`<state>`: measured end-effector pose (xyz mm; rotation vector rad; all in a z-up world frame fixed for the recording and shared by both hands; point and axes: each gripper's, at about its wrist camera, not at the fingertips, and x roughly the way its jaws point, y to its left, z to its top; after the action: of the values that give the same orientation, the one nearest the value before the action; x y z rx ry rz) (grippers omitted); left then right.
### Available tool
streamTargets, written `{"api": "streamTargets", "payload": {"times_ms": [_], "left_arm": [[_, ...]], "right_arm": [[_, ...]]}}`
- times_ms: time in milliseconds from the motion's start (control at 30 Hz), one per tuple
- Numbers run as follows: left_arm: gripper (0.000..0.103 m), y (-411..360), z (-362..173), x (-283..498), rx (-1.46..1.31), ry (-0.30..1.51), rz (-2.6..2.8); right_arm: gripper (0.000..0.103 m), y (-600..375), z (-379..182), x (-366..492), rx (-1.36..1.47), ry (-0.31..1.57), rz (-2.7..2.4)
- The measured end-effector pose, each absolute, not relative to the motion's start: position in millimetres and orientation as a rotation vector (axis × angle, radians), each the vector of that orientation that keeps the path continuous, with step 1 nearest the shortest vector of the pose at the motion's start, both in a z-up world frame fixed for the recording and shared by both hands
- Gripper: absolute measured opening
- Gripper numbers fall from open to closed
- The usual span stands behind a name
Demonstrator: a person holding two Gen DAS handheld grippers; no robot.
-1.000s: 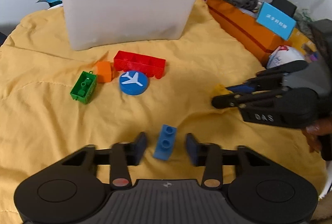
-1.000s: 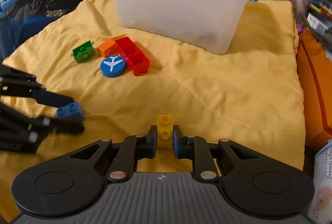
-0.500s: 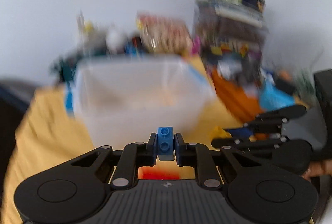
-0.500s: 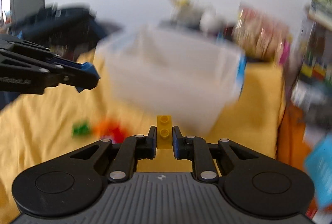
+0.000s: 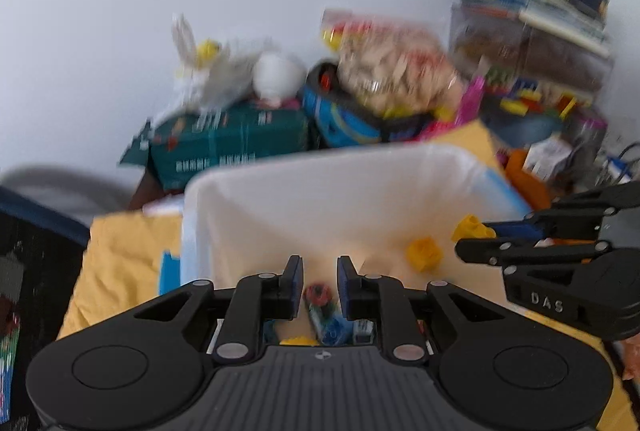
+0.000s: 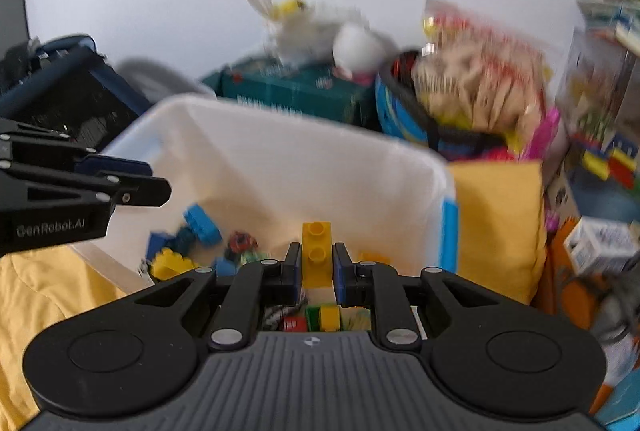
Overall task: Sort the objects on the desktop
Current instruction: 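Open both tools over the bin and move them back to the blanket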
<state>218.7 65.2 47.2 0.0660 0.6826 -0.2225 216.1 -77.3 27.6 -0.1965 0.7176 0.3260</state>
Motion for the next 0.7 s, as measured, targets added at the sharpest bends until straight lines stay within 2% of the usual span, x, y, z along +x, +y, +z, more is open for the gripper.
{"api": "streamTargets", "payload": {"times_ms": [33, 67, 100, 133, 167, 233, 300, 500, 700], "left_arm": [[0.022, 65, 42, 217, 0.062, 0.696, -0.218], [0.029, 67, 40, 214, 0.052, 0.699, -0.222], [0.035, 68, 40, 209, 0.04, 0.693, -0.228], [0.049, 69, 41, 203, 0.033, 0.683, -0.229], [0.051, 70, 42, 199, 0.032, 0.672, -0.228], [0.051, 71, 47, 192, 0.03, 0.655, -0.238], [0.051, 73, 54, 185, 0.034, 0.644, -0.243], [0.061, 81, 68, 147, 0.045, 0.577, -0.24], [0.061, 101, 43, 106, -0.028, 0.628, -0.219]], "right_arm": [[0.025, -78, 25, 214, -0.186, 0.73, 0.321], [0.036, -79, 24, 212, -0.172, 0.727, 0.325], [0.04, -79, 24, 210, -0.17, 0.721, 0.325], [0.039, -79, 24, 206, -0.18, 0.713, 0.324], [0.039, -78, 26, 204, -0.191, 0.705, 0.326], [0.04, -78, 30, 200, -0.2, 0.693, 0.333], [0.046, -78, 34, 198, -0.201, 0.683, 0.338], [0.049, -76, 40, 179, -0.222, 0.659, 0.358], [0.05, -70, 39, 144, -0.26, 0.64, 0.402]]}}
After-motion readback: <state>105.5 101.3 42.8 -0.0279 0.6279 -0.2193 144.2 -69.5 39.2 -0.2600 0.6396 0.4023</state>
